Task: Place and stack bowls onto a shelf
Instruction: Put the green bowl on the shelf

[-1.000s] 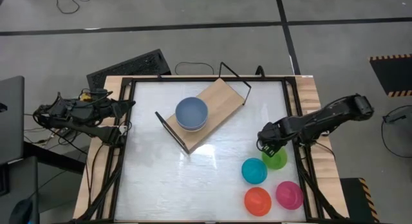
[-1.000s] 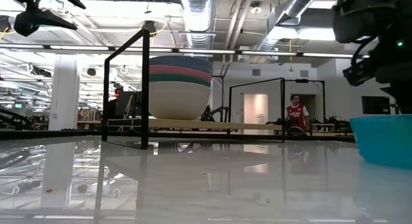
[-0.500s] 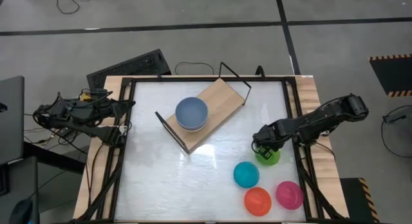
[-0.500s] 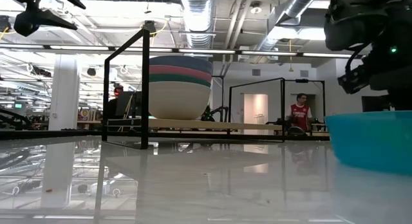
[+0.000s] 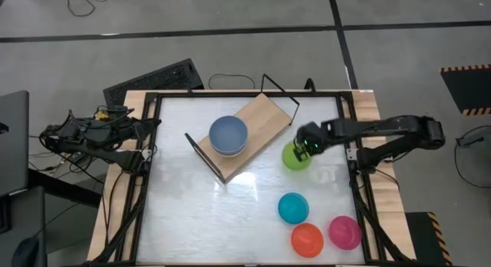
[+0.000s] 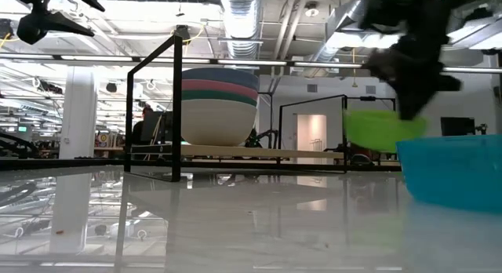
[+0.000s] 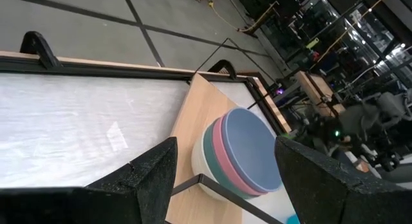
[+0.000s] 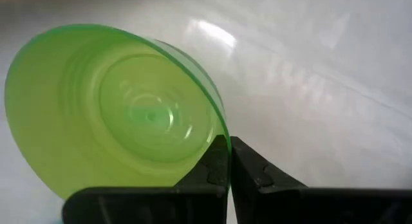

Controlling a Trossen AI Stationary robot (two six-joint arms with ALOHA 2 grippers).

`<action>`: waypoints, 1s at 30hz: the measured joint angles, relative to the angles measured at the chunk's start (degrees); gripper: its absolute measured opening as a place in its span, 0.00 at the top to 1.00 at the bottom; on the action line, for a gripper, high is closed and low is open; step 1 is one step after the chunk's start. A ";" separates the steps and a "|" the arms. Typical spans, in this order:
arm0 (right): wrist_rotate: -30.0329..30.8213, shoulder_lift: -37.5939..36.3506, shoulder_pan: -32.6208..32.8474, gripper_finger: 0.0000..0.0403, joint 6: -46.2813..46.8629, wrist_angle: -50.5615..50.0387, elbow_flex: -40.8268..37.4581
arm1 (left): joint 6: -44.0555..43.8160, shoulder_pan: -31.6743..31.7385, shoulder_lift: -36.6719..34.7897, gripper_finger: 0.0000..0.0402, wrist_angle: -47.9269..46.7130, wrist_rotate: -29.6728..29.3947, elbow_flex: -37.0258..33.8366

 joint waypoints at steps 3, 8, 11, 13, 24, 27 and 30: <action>-0.07 3.47 -4.75 0.94 -1.19 2.27 5.55 | -0.02 -0.01 0.00 0.39 0.00 -0.25 -0.01; -0.59 13.83 -10.58 0.94 -5.86 0.28 18.84 | -0.33 -0.01 0.00 0.39 0.00 -0.25 -0.01; -0.61 21.49 -12.72 0.94 -10.85 -2.15 28.78 | -1.05 -0.02 0.00 0.39 0.04 -0.22 0.00; -0.58 26.63 -13.80 0.94 -14.29 -4.25 35.07 | -1.08 -0.01 0.00 0.39 0.04 -0.22 -0.01; -1.19 45.81 -20.06 0.94 -26.35 -14.02 53.15 | -1.69 0.00 0.00 0.39 0.04 0.10 0.00; -1.17 46.94 -20.64 0.94 -27.60 -14.58 53.34 | -1.68 0.00 0.00 0.39 0.04 0.21 0.00; -0.14 46.96 -20.78 0.94 -28.12 -13.92 53.32 | -1.70 0.00 0.00 0.39 0.02 0.19 -0.01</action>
